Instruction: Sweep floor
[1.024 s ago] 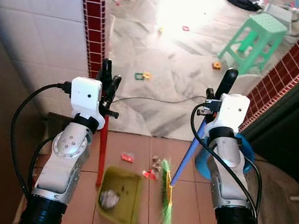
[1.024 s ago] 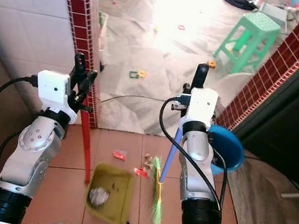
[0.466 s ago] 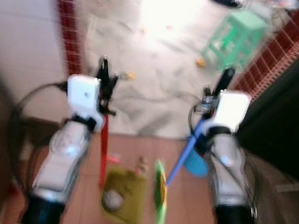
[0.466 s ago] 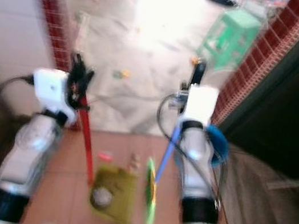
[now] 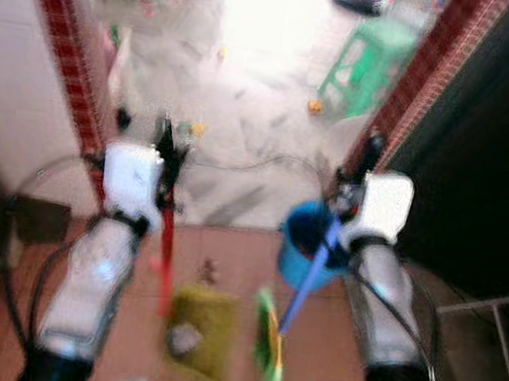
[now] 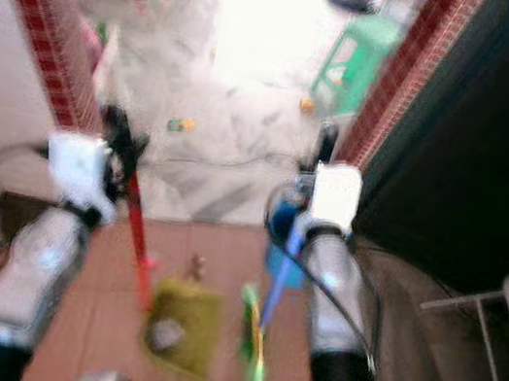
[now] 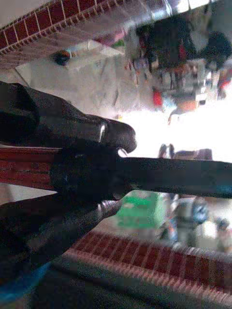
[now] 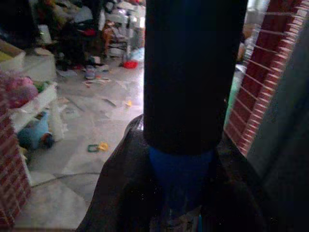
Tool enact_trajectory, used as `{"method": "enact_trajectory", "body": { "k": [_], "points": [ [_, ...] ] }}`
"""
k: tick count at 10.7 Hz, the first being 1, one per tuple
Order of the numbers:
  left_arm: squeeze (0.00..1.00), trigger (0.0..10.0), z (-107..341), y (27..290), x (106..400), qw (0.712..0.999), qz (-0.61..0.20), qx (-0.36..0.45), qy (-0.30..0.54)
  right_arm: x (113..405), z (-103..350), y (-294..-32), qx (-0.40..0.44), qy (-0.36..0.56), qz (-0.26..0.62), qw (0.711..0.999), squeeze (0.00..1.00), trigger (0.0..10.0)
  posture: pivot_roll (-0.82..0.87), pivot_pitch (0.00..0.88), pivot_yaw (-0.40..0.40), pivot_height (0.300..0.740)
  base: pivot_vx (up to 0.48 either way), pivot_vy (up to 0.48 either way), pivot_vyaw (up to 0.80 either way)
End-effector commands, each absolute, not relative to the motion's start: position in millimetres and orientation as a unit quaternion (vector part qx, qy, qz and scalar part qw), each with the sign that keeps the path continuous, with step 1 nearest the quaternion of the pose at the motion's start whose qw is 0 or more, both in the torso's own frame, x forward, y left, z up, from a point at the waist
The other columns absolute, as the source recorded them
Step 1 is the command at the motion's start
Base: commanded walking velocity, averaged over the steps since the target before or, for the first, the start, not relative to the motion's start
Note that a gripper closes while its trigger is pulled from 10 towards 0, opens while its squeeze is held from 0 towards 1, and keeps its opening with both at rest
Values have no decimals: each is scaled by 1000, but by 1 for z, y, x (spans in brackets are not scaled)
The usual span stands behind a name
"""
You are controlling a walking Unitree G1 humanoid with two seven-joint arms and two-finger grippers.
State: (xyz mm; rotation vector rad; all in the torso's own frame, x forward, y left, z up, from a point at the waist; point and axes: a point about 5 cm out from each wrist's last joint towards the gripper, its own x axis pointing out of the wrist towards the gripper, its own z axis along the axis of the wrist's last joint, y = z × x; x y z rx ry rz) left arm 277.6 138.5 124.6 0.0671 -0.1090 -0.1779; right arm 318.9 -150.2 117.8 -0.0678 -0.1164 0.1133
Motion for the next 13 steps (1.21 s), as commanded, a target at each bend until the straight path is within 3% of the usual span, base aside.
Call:
{"method": "enact_trajectory", "body": {
  "k": [1,6,10,12,13],
  "points": [
    [0,10000,134,145,278,992,-83,46,-81,320,118,-151,-46,-62,56,995,0,10000,75,0,-25,740,0,0,0],
    [0,10000,125,149,270,991,-85,74,-73,310,109,-163,-66,-54,32,996,0,10000,60,0,-26,740,0,0,0],
    [0,10000,121,153,271,991,-101,71,-57,300,98,-171,-41,-55,-18,997,0,10000,15,0,112,740,0,0,-530],
    [0,10000,124,147,275,988,-118,74,-63,299,99,-168,-41,-58,-13,997,0,10000,15,0,108,740,0,0,0],
    [0,10000,126,146,273,989,-110,75,-71,301,98,-165,-47,-53,7,997,0,10000,31,0,61,740,0,0,0]
  ]
}}
